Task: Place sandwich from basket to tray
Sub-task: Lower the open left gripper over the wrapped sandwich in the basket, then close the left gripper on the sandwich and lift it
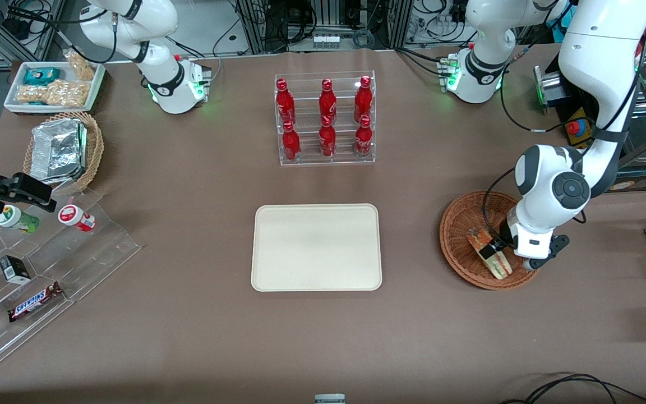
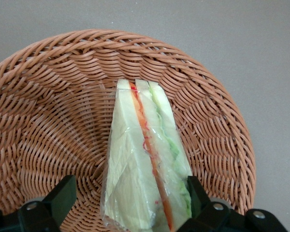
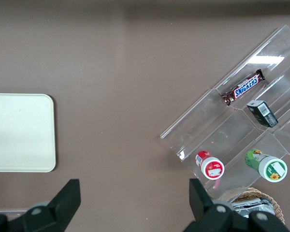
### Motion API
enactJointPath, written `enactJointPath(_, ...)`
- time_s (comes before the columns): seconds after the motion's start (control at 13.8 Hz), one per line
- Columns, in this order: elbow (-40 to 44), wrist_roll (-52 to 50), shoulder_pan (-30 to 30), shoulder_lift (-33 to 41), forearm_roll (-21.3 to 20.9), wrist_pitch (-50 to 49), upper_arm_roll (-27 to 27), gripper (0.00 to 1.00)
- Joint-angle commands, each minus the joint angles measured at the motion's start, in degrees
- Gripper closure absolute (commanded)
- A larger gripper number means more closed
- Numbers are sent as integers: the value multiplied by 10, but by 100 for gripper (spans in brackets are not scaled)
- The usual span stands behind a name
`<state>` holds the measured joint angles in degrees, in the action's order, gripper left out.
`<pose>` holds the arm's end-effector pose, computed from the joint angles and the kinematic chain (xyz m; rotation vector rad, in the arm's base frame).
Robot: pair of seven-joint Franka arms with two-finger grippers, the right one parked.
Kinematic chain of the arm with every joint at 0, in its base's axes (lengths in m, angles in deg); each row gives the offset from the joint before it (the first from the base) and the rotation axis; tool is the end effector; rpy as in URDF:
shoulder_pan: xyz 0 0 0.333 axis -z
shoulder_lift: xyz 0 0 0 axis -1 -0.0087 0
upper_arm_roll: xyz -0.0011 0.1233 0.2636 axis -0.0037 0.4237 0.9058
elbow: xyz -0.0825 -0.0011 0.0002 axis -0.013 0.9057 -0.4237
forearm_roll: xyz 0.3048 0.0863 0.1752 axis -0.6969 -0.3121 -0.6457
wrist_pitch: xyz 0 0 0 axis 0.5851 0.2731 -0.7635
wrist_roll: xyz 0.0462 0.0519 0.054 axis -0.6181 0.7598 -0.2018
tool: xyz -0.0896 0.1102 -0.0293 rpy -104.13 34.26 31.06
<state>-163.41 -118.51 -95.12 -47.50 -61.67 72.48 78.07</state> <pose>0.5629 -0.0588 0.2091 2.9660 0.9318 0.0584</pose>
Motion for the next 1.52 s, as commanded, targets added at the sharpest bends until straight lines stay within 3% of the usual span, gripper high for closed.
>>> enactJointPath(0.0,1,-29,3,-14,-8,6,2,39)
enactJointPath(0.14,5,-59,3,-14,-9,5,2,87)
enactJointPath(0.22,13,-61,3,-14,-9,1,2,95)
enactJointPath(0.51,38,-62,3,2,-10,-31,1,99)
enactJointPath(0.94,177,-56,3,18,-14,-289,-33,96)
enactJointPath(1.3,194,-54,4,26,-16,-315,-139,96)
enactJointPath(1.45,194,-49,8,13,-58,-314,-195,96)
